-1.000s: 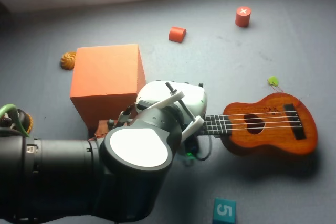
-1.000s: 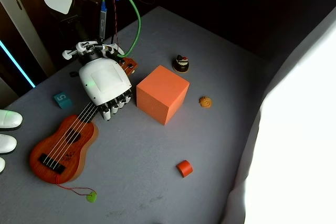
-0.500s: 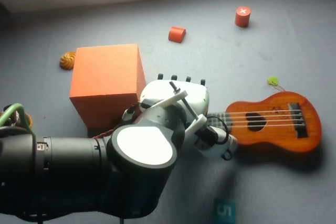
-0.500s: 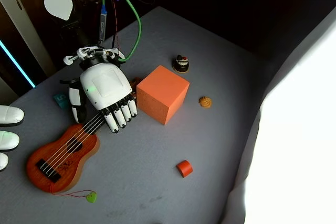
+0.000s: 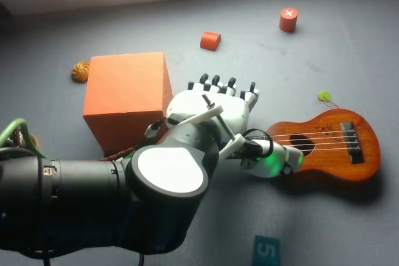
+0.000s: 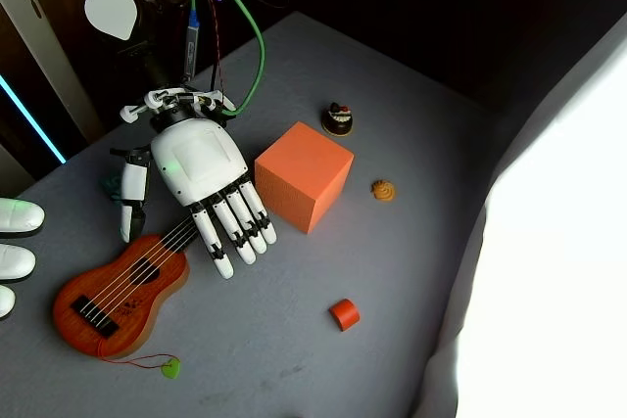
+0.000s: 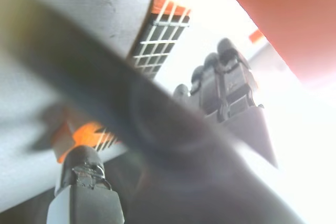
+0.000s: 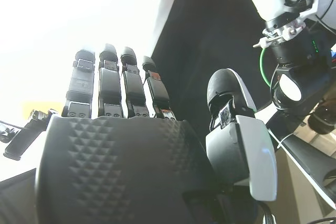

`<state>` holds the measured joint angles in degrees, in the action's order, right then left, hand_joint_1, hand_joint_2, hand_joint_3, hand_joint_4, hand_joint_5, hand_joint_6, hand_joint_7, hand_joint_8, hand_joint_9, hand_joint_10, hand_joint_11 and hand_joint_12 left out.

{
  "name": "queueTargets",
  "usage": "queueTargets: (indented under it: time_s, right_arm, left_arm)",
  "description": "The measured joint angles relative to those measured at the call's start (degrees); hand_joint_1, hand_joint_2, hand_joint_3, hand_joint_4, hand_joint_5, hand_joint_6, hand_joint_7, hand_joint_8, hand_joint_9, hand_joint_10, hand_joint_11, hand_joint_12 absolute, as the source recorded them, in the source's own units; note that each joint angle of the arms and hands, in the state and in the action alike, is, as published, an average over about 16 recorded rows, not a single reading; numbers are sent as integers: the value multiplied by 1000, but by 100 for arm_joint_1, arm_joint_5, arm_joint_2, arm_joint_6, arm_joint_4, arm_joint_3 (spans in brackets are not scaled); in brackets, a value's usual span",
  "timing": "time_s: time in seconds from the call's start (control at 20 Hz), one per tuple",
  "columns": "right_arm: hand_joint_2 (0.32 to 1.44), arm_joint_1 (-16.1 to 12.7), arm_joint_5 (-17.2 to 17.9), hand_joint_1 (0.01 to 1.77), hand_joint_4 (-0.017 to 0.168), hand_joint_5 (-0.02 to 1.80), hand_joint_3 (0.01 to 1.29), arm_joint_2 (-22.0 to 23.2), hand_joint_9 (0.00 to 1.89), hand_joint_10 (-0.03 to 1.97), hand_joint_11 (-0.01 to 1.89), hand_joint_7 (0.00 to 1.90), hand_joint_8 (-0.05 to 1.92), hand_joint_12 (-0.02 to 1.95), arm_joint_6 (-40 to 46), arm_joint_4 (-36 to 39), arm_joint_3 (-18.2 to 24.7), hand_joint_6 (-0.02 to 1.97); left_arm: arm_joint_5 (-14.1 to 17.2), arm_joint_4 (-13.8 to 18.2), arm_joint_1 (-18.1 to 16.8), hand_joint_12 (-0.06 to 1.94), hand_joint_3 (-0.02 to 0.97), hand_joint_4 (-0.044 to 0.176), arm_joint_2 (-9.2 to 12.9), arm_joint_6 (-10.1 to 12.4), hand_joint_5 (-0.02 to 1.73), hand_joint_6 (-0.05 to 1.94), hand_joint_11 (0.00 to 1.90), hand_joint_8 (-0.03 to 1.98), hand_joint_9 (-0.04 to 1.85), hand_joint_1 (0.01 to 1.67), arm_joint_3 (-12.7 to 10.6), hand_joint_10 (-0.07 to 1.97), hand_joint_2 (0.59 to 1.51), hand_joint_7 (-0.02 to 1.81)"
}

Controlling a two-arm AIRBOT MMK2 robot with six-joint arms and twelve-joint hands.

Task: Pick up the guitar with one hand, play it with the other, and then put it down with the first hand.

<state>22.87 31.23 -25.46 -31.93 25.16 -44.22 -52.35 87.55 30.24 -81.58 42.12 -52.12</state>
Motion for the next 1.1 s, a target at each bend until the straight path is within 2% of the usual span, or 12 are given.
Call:
queueTargets:
  time_s: [0.1, 0.2, 0.3, 0.45, 0.6, 0.8, 0.95, 1.1]
  right_arm:
    - [1321, 0, 32, 103, 6, 54, 19, 0, 68, 25, 21, 78, 10, 11, 4, 51, 1, 3]
    - [1321, 0, 64, 98, 6, 65, 19, -1, 80, 26, 21, 89, 9, 51, 7, 106, 4, 5]
    - [1320, 0, 96, 90, 6, 90, 19, -1, 107, 61, 21, 126, 12, 202, 11, 163, 8, 21]
    - [1315, 0, 137, 85, 7, 139, 19, -1, 146, 259, 22, 217, 66, 521, 16, 228, 15, 158]
    - [1308, 0, 145, 99, 7, 221, 19, -1, 224, 586, 61, 328, 326, 882, 17, 253, 21, 435]
    - [1301, 2, 137, 118, 7, 409, 19, -1, 444, 1061, 244, 562, 749, 1355, 17, 284, 33, 841]
    - [1300, 3, 128, 127, 7, 563, 19, -1, 644, 1413, 433, 756, 1084, 1696, 17, 295, 42, 1178]
    - [1299, 4, 116, 140, 7, 696, 19, -1, 823, 1729, 633, 909, 1426, 1870, 18, 300, 49, 1504]
  left_arm:
    - [61, -132, -128, 251, 1, 98, 55, -215, 41, 11, 22, 9, 75, 76, -1, 24, 1003, 66]
    - [124, -335, -311, 185, 1, 94, 137, -500, 52, 10, 19, 5, 65, 55, 12, 12, 1007, 68]
    - [197, -600, -548, 260, 1, 87, 243, -855, 97, 12, 19, 4, 102, 40, 43, 30, 1016, 117]
    - [345, -1129, -996, 535, 1, 70, 446, -1544, 216, 24, 38, 45, 214, 34, 121, 155, 1037, 259]
    - [475, -1799, -1492, 864, 1, 47, 714, -2366, 399, 112, 115, 272, 349, 52, 233, 436, 1068, 430]
    - [538, -2740, -2120, 1344, 1, 24, 1097, -3454, 644, 525, 293, 683, 580, 74, 424, 899, 1114, 693]
    - [575, -3322, -2541, 1676, 1, 11, 1335, -4128, 828, 838, 468, 1009, 773, 85, 568, 1253, 1141, 885]
    - [601, -3764, -2861, 1813, 1, 5, 1516, -4679, 967, 1140, 661, 1339, 914, 96, 678, 1589, 1163, 1017]
